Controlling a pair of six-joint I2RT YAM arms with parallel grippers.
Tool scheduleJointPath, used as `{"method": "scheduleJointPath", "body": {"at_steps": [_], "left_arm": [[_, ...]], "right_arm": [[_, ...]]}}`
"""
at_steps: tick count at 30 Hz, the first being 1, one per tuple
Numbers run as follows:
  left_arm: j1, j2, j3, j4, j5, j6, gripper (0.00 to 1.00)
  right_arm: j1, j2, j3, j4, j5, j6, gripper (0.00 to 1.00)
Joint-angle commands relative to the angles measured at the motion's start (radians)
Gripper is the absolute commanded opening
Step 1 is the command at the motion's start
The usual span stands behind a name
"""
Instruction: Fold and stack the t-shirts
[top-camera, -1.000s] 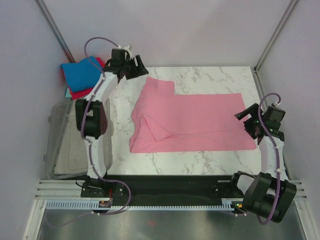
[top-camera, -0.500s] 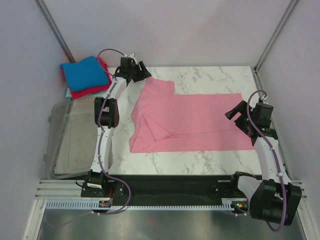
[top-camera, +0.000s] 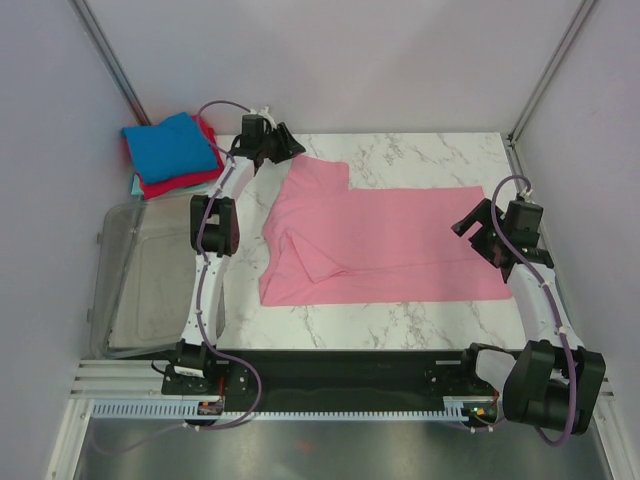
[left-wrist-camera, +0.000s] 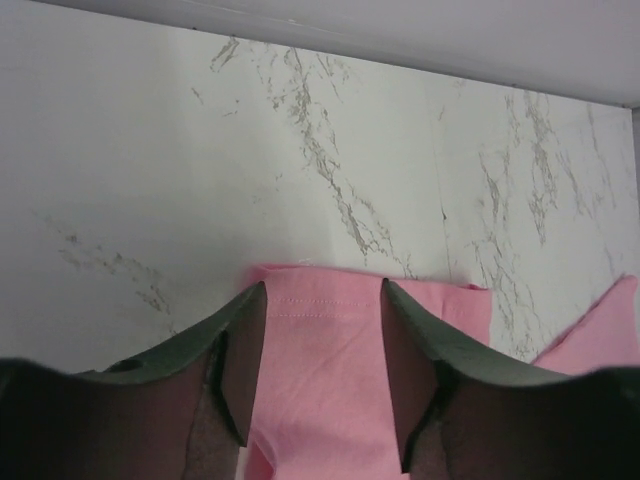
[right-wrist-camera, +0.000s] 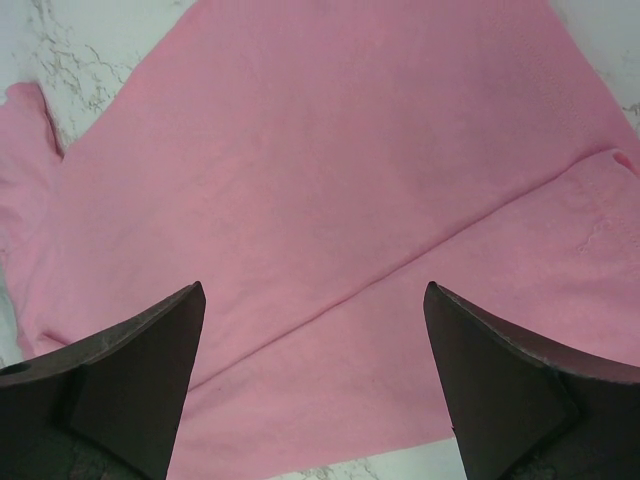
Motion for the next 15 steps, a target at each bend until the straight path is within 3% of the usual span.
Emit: {"method": "scheduleJointPath", "body": {"at_steps": [1,3,4,15], "left_arm": [[-0.001,-0.019,-0.008,-0.015,-0.040,-0.021,0.59],[-0.001,-0.052,-0.076,0.018,-0.083,0.005,0.72],[-0.001,-0.083,-0.101,0.044,-0.095,0.013,0.74],[-0.003,-0.108,-0.175,0.001,-0.147,-0.039,0.77]], "right_arm": [[0.005,-0.010,0.048,0.029,0.027,-0.014,0.98],[0.005,-0.013,0.053,0.025,0.023,-0.019,0.98],[0.004,-0.014,0.055,0.022,0.024,-0.024,0.98],[0.005,0.010,0.062,0.031,0.001,-0.024,0.98]]}}
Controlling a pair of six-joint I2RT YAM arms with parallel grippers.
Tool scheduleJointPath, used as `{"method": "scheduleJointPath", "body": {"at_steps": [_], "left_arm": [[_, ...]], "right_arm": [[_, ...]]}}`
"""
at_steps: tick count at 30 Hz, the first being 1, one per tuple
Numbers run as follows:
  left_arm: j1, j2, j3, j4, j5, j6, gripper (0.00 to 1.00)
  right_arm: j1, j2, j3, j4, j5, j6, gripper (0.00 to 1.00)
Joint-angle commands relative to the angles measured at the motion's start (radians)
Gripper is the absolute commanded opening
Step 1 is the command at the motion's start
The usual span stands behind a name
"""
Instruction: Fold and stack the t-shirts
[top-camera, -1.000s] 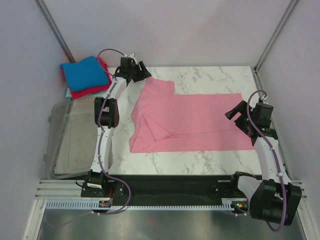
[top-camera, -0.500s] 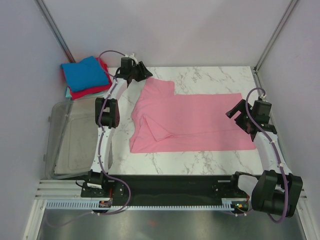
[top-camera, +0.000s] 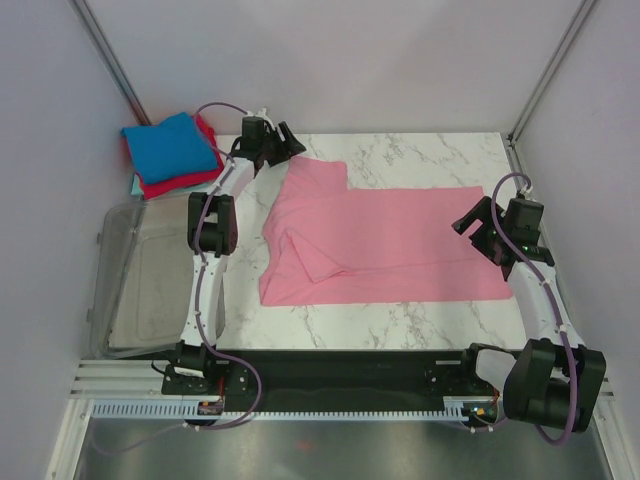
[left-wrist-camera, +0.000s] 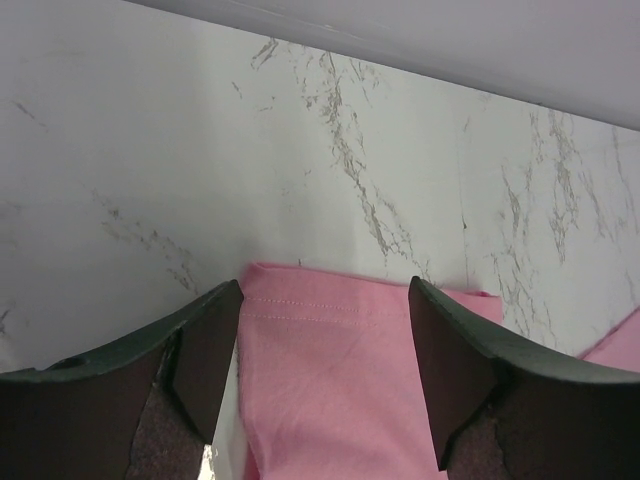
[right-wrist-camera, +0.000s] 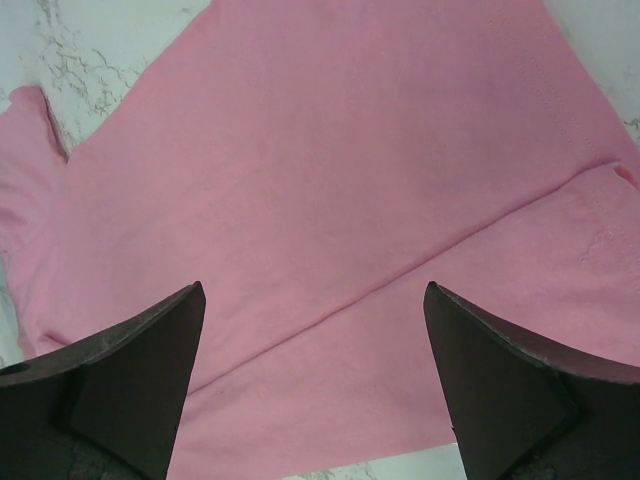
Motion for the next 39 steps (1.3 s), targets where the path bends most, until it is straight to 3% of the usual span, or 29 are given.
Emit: {"method": "scheduleJointPath", "body": {"at_steps": [1,4,10,13,16,25,27,31,34,39], "left_arm": [[0.000,-0.041,-0.049,-0.079,-0.055,-0.028,0.77],[-0.004,-0.024,0.008,-0.162,-0.067,-0.003,0.76],[-0.069,-0.176,-0.150,-0.119,-0.300,0.142,0.80],[-0.083,-0.121,-0.063,-0.221,-0.317,0.168,0.80],[-0.116,-0.030,0.142,-0.389,-0.319,0.244,0.80],[-0.161,-0.002,0.198,-0.498,-0.497,0.335,0.83],[-0.167,-0.019,0.183,-0.495,-0.642,0.352,0.89],[-0.172,-0.053,0.150,-0.428,-0.773,0.384,0.95],[-0.172,-0.117,0.035,-0.285,-0.753,0.418,0.95],[-0.167,-0.075,0.075,-0.260,-0.680,0.435,0.92]], "right_arm": [[0.004,0.001,0.043,0.022,-0.003,-0.022,0.98],[0.004,-0.010,0.045,0.018,-0.003,-0.025,0.98],[0.004,-0.024,0.048,0.018,-0.025,-0.020,0.98],[0.004,-0.025,0.048,0.016,-0.034,-0.019,0.98],[0.004,-0.028,0.046,0.016,-0.045,-0.023,0.98],[0.004,-0.042,0.043,0.004,-0.066,-0.034,0.98],[0.004,-0.042,0.046,0.002,-0.071,-0.037,0.98],[0.004,-0.025,0.054,0.002,-0.077,-0.048,0.98],[0.004,-0.010,0.052,0.011,-0.080,-0.049,0.98],[0.004,0.019,0.057,0.025,-0.089,-0.049,0.98]]}}
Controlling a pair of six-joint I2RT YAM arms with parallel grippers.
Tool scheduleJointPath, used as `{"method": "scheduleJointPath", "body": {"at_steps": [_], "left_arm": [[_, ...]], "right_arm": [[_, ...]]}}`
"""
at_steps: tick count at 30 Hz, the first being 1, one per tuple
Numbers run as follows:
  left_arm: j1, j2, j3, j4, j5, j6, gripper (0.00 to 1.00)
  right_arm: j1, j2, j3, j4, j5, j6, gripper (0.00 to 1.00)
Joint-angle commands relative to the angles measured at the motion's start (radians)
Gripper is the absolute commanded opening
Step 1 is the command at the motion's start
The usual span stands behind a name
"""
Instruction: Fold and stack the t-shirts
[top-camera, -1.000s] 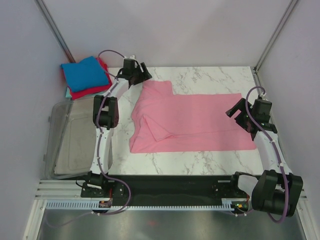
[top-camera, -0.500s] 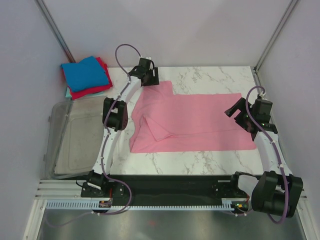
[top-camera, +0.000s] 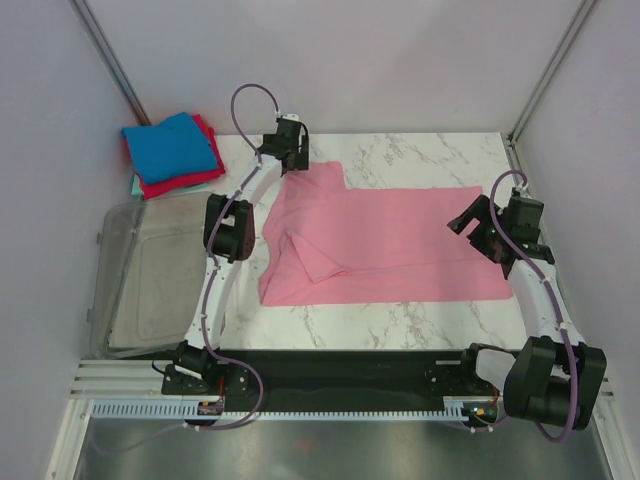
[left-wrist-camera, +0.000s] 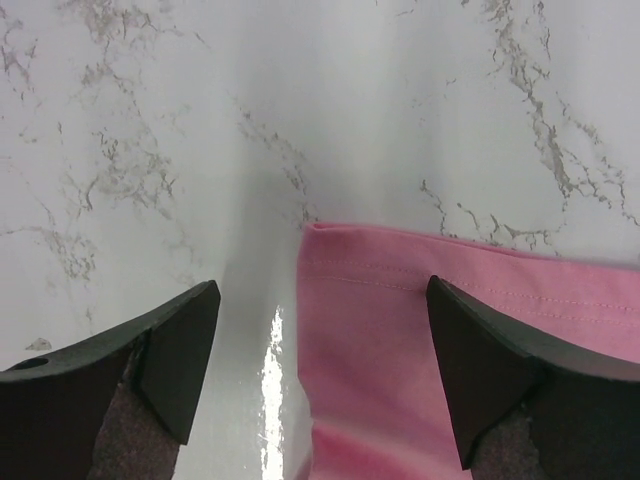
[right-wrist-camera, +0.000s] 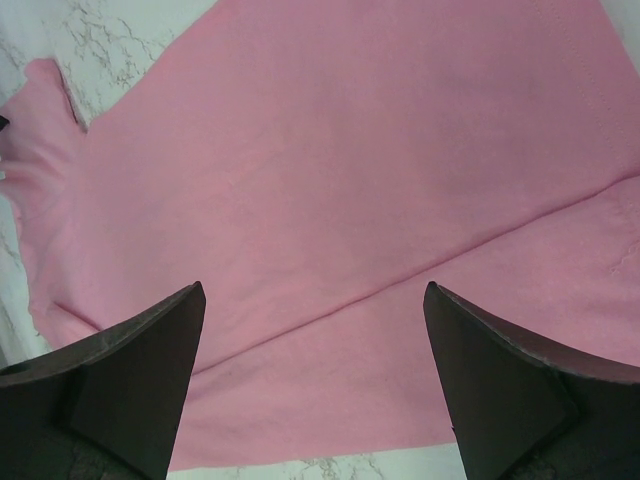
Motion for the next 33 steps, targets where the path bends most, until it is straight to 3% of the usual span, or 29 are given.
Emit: {"method": "scheduleJointPath", "body": {"at_steps": [1,5,9,11,17,20,24,25,26,28,29,32,33], "left_arm": [[0.009,0.003,0.073,0.031,0.011,0.063,0.90],[0.006,-0.003,0.063,0.026,0.085,0.063,0.80],[0.008,0.005,0.072,0.009,0.249,0.065,0.64],[0.011,0.019,0.106,-0.046,0.268,0.051,0.62],[0.052,0.053,0.137,-0.155,0.334,-0.021,0.64],[0.054,0.037,0.118,-0.195,0.291,-0.023,0.80],[0.055,0.033,0.115,-0.195,0.278,-0.010,0.84],[0.055,0.037,0.120,-0.193,0.309,-0.019,0.81],[0.055,0.065,0.132,-0.190,0.341,-0.018,0.69],[0.051,0.085,0.183,-0.225,0.383,-0.015,0.59],[0.049,0.077,0.177,-0.222,0.389,-0.015,0.41],[0.049,0.073,0.164,-0.207,0.415,-0.010,0.10],[0.048,0.063,0.158,-0.201,0.421,-0.009,0.07]], "right_arm": [[0.004,0.017,0.045,0.029,-0.021,-0.016,0.98],[0.004,0.028,0.043,0.038,-0.018,-0.018,0.98],[0.003,0.038,0.040,0.041,-0.009,-0.018,0.98],[0.004,0.043,0.042,0.041,-0.004,-0.016,0.98],[0.004,0.054,0.039,0.058,-0.003,-0.002,0.98],[0.004,0.066,0.040,0.061,-0.003,0.005,0.98],[0.004,0.074,0.037,0.072,-0.004,0.018,0.98],[0.004,0.075,0.034,0.073,-0.006,0.019,0.98],[0.004,0.078,0.034,0.073,-0.006,0.019,0.98],[0.004,0.081,0.036,0.075,-0.004,0.025,0.98],[0.003,0.083,0.036,0.076,-0.004,0.027,0.98],[0.003,0.083,0.037,0.084,0.006,0.037,0.98],[0.004,0.086,0.039,0.088,0.012,0.041,0.98]]}}
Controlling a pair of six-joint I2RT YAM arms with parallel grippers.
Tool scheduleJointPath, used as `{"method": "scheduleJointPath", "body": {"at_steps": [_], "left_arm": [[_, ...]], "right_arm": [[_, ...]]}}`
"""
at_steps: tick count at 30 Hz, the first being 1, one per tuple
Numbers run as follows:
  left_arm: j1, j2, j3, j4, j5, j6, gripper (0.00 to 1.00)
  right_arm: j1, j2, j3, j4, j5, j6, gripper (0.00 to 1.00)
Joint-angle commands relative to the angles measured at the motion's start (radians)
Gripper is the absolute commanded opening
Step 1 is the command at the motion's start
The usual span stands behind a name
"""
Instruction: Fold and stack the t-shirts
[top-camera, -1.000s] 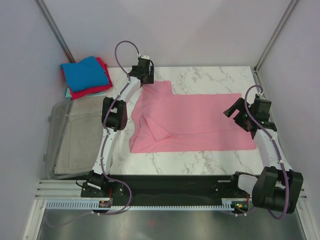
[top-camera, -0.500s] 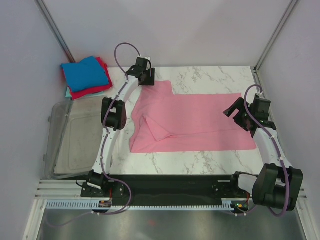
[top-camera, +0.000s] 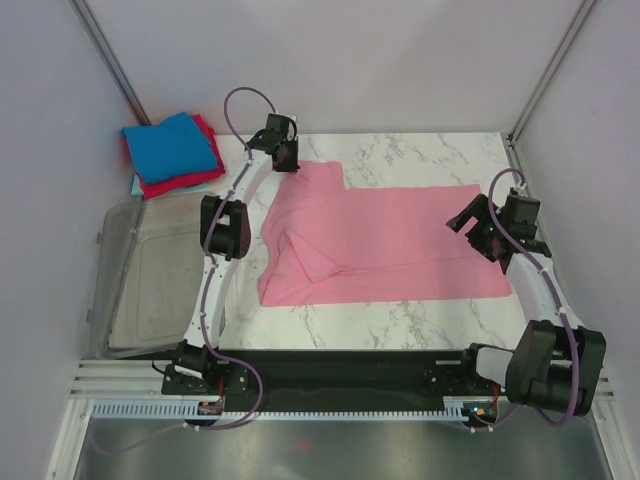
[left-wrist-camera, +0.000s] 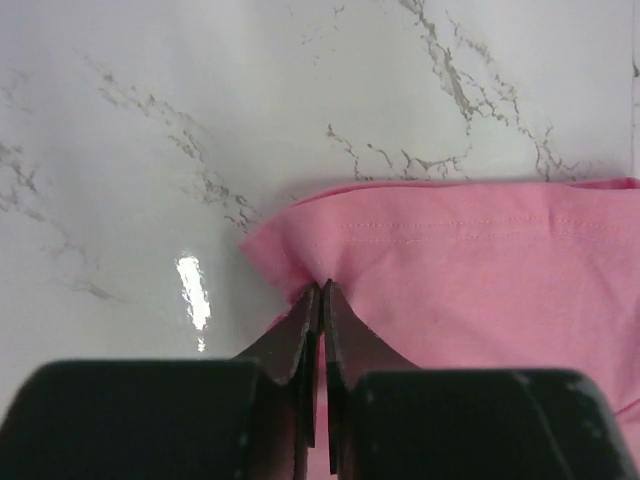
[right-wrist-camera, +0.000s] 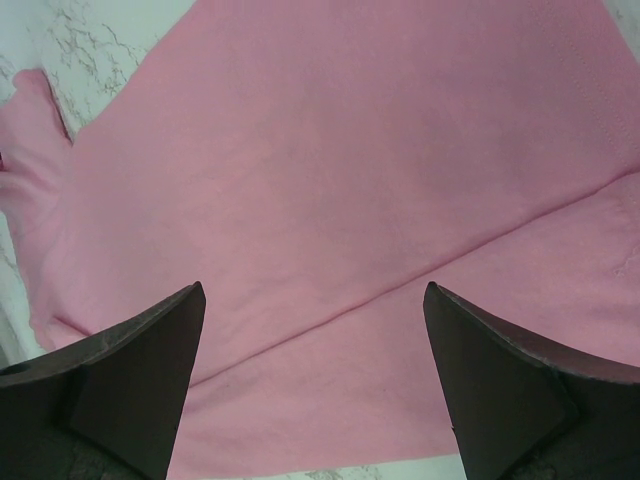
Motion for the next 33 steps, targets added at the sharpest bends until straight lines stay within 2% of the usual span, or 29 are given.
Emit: {"method": "scheduleJointPath", "body": {"at_steps": [1,5,9,10,11,13,14,17,25,28,29,33], "left_arm": [[-0.011,0.003,-0.009,-0.016,0.063,0.000,0.04],[-0.018,-0.061,-0.114,0.090,0.078,-0.021,0.02],[-0.018,-0.141,-0.195,0.164,0.039,-0.026,0.02],[-0.015,-0.195,-0.267,0.202,0.028,-0.026,0.02],[-0.014,-0.225,-0.299,0.237,0.017,-0.019,0.28],[-0.011,-0.256,-0.332,0.287,-0.081,0.015,0.59],[-0.008,-0.256,-0.323,0.288,-0.095,0.026,0.80],[0.012,-0.208,-0.272,0.262,-0.060,0.018,1.00],[0.038,-0.101,-0.157,0.205,0.031,-0.020,0.99],[0.040,-0.029,-0.062,0.166,0.112,-0.035,0.93],[0.040,-0.011,-0.029,0.129,0.142,-0.041,0.88],[0.040,-0.007,-0.043,0.101,0.224,-0.061,0.83]], "right_arm": [[0.004,0.010,0.049,0.063,0.024,0.021,0.98],[0.003,0.122,0.141,0.078,0.091,0.000,0.98],[0.004,0.275,0.306,0.032,0.177,-0.024,0.97],[0.004,0.323,0.357,0.026,0.186,-0.024,0.96],[0.004,0.342,0.379,0.025,0.188,-0.023,0.96],[0.004,0.374,0.406,0.041,0.176,0.001,0.96],[0.004,0.378,0.408,0.052,0.171,0.006,0.96],[0.011,0.395,0.403,0.074,0.168,0.014,0.96],[0.012,0.426,0.357,0.123,0.136,0.018,0.96],[0.014,0.428,0.350,0.124,0.131,0.017,0.96],[0.014,0.426,0.350,0.124,0.136,0.017,0.96],[0.012,0.418,0.353,0.121,0.130,0.015,0.96]]}}
